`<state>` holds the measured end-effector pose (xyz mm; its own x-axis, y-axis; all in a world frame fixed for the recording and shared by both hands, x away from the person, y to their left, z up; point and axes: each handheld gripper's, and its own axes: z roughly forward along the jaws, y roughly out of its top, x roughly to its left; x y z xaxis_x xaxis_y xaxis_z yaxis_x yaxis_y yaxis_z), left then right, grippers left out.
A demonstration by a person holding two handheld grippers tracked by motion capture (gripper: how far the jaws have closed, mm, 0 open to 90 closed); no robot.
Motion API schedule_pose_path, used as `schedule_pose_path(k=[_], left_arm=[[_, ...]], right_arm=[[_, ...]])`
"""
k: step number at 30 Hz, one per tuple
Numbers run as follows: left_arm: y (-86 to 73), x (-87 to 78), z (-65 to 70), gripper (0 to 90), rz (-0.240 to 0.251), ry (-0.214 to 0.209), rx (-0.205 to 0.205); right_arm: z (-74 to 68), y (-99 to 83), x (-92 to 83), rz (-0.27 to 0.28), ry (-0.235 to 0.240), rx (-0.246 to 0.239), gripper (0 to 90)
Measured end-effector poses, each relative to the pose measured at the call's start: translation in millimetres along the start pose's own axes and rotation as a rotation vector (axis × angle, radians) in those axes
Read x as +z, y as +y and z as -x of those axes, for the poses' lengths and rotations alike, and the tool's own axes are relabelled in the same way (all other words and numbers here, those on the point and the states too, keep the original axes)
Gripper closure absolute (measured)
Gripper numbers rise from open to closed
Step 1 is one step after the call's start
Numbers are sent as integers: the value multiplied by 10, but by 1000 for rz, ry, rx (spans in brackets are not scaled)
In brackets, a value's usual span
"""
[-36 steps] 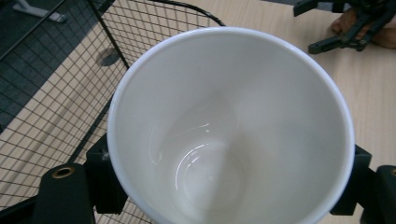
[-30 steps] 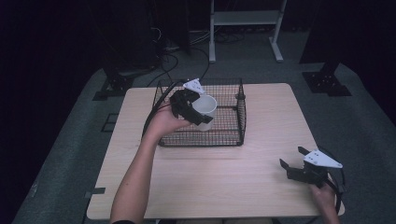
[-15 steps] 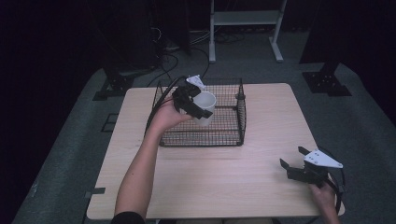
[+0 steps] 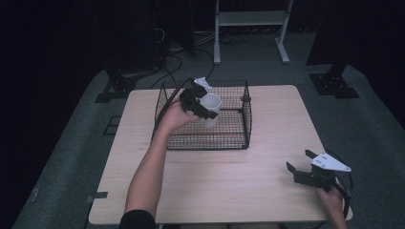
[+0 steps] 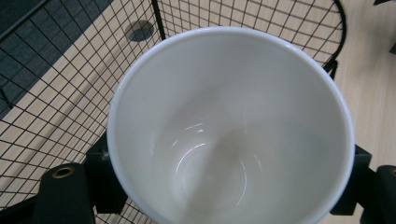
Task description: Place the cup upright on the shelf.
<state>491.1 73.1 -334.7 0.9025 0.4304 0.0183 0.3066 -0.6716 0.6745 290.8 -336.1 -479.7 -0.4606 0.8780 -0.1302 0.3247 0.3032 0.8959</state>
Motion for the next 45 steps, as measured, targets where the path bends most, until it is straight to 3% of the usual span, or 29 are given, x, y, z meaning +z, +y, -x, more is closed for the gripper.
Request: schedule_pose_path(k=[14, 34, 45], left_arm=[[-73, 299, -112, 206, -20, -18, -24], [-168, 597, -220, 205, -89, -63, -67], [-194, 707, -227, 205, -112, -61, -77]], right_arm=[[4, -1, -3, 3, 2, 4, 131], [5, -3, -7, 5, 6, 6, 131], [4, -3, -9, 6, 6, 4, 131]])
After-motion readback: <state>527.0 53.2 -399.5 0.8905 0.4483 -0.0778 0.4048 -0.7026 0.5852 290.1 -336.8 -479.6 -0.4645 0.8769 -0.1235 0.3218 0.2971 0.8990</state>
